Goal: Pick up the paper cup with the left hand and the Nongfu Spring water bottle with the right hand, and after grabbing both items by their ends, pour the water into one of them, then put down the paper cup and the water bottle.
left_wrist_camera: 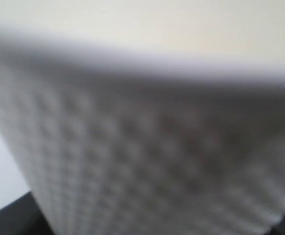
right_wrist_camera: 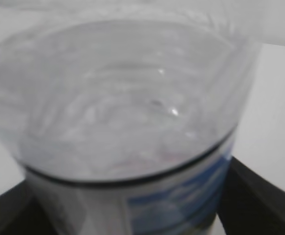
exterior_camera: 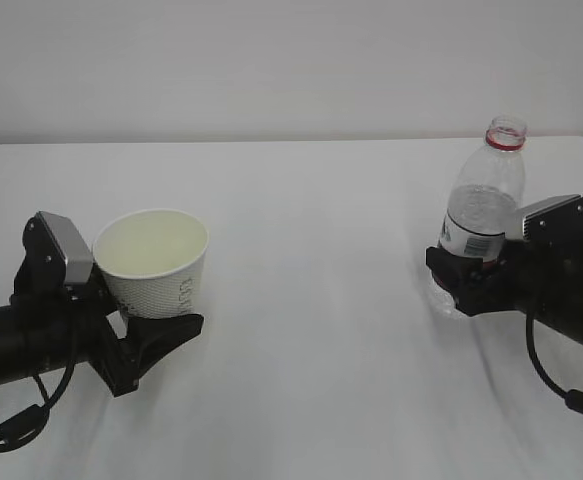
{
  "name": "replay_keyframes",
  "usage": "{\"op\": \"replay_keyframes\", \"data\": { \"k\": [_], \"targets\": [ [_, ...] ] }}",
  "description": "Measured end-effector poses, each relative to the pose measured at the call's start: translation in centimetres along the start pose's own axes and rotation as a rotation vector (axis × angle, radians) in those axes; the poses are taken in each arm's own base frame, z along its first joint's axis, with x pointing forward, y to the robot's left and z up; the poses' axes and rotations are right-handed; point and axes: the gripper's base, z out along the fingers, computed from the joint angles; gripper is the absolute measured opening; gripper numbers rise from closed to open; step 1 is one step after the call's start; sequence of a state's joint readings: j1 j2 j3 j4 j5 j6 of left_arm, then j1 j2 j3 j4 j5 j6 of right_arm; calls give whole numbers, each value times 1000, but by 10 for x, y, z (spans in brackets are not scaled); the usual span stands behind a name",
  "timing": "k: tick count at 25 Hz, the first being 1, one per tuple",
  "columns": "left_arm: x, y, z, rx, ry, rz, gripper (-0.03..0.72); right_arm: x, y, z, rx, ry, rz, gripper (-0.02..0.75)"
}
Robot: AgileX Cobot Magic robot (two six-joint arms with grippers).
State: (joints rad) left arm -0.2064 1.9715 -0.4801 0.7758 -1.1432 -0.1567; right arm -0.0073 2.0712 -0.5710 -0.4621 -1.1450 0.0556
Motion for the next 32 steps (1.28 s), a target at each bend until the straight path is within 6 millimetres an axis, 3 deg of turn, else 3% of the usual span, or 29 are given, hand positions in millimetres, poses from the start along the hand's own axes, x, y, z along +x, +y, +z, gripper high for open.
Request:
{"op": "replay_keyframes", "data": {
  "k": [11,23,32],
  "targets": [
    [0,0,0,0,0,0,535,-3,2,3,-37,-10,-24,536],
    [0,-11,3,84,10,36,534,-2,11,2,-133,-7,-69,530],
    [0,-18,5,123,15,31,534,-31,13,-8,-159,-39,-121,529]
  ]
}}
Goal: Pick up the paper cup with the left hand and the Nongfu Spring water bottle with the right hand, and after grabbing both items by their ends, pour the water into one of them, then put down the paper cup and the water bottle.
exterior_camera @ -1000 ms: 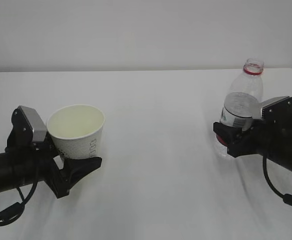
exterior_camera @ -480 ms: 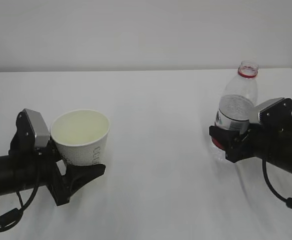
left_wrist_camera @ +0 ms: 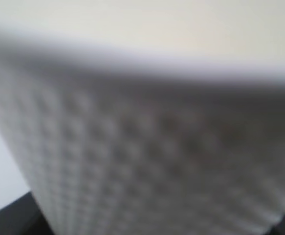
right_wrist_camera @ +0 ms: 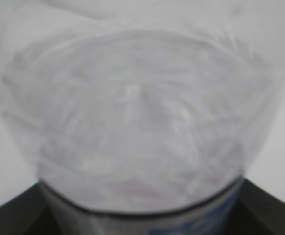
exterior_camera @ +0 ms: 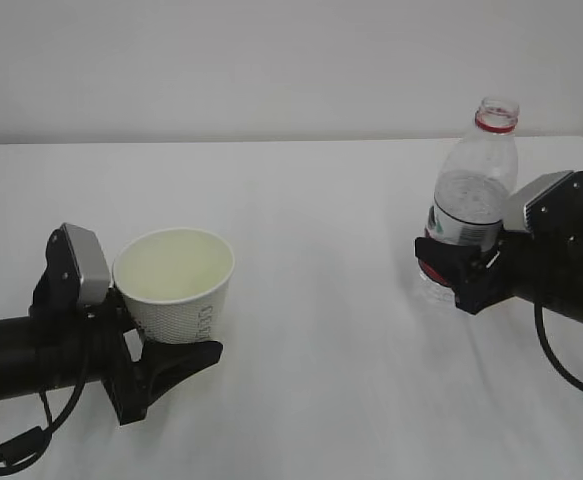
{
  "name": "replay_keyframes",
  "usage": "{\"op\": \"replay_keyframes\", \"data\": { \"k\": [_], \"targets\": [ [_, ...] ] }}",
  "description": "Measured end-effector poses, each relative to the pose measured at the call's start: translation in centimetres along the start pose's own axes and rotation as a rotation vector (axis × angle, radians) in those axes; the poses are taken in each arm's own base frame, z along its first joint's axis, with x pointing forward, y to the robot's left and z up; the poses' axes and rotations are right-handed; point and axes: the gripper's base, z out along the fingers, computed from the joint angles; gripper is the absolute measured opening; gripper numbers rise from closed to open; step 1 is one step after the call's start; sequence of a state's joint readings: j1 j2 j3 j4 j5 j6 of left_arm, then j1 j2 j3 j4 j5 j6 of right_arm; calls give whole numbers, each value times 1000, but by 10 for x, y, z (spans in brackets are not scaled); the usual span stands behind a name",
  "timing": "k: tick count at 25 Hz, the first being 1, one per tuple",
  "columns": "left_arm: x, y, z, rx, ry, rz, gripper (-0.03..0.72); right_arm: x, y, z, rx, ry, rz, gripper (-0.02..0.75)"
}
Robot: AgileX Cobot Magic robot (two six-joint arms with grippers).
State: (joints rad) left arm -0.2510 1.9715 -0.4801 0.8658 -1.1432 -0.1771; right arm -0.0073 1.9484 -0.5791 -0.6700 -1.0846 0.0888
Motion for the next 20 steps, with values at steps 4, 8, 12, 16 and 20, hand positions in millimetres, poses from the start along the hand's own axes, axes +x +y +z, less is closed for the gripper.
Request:
{"op": "replay_keyframes", "data": {
  "k": [4,8,12,16,20],
  "targets": [
    [0,-2,0,17,3,3,534,-11,0,-3,-10,-8,-16,529],
    [-2,-3,-1,27,-1,7,534,-18,1,-6,-23,-4,-23,529],
    [-15,-8,2,51,-32,26,529,-25,2,-9,-32,-10,-27,529],
    [-26,-20,12,110,-55,50,529,-28,4,-11,-44,-7,-36,529],
    [-31,-38,24,182,-64,77,526,-30,6,-12,-71,1,-36,528]
  ]
}}
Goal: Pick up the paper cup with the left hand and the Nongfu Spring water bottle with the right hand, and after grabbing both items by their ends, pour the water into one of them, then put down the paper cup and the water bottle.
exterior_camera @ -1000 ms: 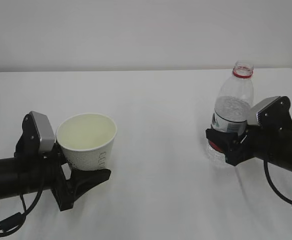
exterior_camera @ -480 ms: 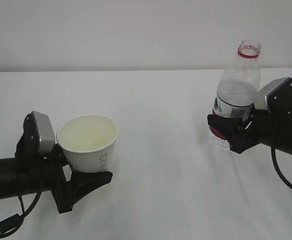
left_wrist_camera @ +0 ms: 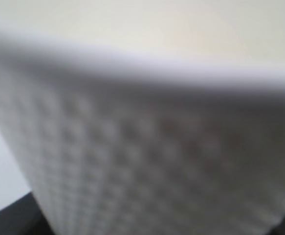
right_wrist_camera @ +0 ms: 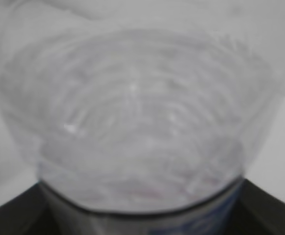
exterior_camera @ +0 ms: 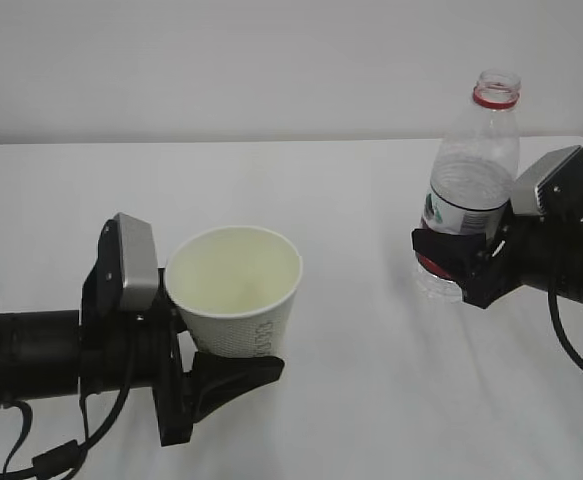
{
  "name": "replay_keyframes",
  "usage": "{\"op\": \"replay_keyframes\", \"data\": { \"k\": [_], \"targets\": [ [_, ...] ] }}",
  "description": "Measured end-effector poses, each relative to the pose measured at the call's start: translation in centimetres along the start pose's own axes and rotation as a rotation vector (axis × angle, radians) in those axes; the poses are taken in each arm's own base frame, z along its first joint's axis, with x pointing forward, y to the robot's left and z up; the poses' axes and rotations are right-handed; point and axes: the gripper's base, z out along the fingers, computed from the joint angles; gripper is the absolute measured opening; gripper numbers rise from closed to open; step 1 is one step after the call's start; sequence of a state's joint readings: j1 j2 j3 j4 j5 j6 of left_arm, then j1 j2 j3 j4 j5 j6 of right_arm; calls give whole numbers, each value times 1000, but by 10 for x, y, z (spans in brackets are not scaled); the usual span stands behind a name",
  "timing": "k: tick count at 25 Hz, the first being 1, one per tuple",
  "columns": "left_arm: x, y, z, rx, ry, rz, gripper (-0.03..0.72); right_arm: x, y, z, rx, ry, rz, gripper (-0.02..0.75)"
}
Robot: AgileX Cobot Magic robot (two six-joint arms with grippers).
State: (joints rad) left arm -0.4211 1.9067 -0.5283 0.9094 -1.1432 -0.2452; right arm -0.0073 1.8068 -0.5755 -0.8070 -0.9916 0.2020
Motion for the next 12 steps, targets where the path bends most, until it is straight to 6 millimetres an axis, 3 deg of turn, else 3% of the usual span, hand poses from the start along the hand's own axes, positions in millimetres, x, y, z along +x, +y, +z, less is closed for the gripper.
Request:
{"op": "replay_keyframes", "data": {
  "k": [12],
  "targets": [
    [-13,-24,25,115,-29,45,522,-1,7,1,-55,7,-15,527]
  ]
}}
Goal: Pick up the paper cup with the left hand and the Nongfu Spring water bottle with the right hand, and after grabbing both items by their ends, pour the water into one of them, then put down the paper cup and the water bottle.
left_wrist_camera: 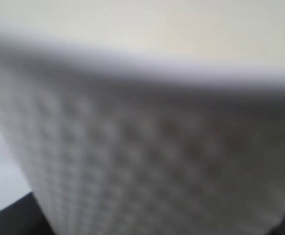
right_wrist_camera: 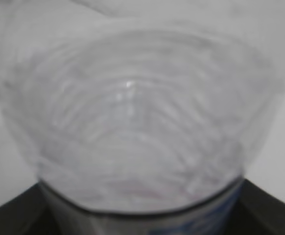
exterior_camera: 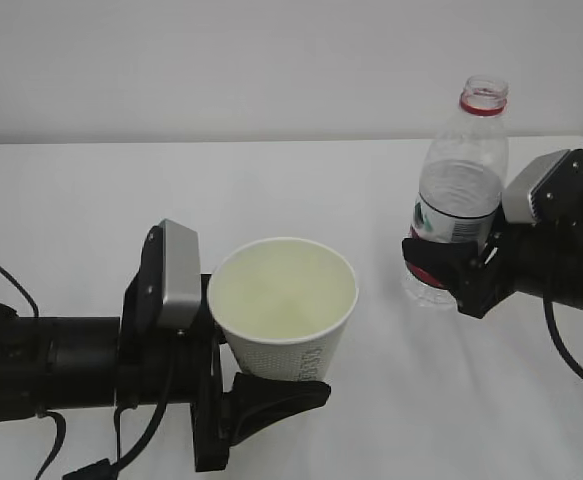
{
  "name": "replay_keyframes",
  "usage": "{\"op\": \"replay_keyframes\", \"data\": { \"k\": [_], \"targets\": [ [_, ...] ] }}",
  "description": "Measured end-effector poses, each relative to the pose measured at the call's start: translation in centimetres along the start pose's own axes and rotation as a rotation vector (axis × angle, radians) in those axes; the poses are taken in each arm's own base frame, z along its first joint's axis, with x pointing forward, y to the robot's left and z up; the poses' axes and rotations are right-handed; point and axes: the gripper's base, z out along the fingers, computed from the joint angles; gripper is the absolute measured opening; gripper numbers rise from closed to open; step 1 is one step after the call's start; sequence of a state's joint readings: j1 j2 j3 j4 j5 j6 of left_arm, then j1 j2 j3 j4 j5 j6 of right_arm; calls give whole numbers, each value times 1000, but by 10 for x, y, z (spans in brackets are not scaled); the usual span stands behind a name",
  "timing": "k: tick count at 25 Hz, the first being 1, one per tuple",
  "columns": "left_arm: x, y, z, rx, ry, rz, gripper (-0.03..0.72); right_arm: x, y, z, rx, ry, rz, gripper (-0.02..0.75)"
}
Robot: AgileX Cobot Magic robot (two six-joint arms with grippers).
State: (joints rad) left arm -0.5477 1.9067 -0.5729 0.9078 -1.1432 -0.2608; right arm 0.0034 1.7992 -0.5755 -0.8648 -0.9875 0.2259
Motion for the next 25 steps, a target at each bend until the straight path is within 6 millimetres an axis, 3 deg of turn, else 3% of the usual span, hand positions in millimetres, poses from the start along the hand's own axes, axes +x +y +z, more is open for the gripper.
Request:
{"op": "replay_keyframes", "data": {
  "k": [13,25],
  "targets": [
    [-1,-13,7,62,6,2,519,-12,33,19,-134,-21,-56,527],
    [-1,-14,7,77,10,4,519,-45,30,33,-165,-35,-241,538]
  ]
}}
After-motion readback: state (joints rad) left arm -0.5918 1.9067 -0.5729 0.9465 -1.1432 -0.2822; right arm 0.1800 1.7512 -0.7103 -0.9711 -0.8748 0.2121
